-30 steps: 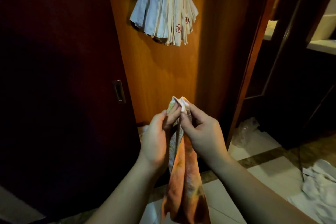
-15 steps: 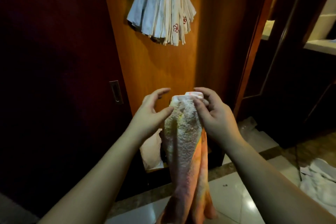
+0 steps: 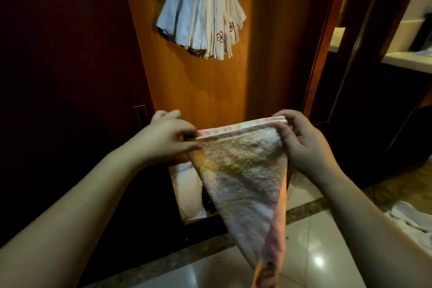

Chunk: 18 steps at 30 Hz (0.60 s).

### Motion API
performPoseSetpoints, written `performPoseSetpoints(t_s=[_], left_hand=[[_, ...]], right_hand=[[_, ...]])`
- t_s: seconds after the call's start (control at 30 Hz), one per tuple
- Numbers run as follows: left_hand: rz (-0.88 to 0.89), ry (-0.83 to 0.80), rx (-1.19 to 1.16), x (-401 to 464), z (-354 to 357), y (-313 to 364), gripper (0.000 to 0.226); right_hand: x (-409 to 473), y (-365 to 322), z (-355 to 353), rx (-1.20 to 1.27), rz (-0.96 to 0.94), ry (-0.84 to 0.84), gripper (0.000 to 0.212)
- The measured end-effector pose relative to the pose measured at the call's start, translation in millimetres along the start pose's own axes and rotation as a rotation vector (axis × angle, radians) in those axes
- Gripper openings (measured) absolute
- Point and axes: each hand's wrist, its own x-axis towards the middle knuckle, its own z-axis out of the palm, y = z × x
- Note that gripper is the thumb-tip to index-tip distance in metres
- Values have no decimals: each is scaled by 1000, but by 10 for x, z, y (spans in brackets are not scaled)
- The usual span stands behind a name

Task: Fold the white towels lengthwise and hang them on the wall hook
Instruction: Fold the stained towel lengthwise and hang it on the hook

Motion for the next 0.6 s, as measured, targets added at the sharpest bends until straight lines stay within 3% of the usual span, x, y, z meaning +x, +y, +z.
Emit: performPoseSetpoints(t_s=[0.1,0.23,0.33,0.5,0.6], left_hand=[[39,182,-39,-25,-122,110,17],[-30,294,-82,-21,-145,237,30],[-32,250,27,-7,-235,265,30],[17,110,254,59,-330,222,28],[35,181,311,8,-328,188,27]], right_hand=[[21,30,-83,-31,-6,24,13],[50,9,-176,-147,-2,-15,8],[73,-23,-213,-247,-21,-128,21],[161,-4,-186,-364,-66,-296,9],[210,-7,-166,-383,-75,-294,11]])
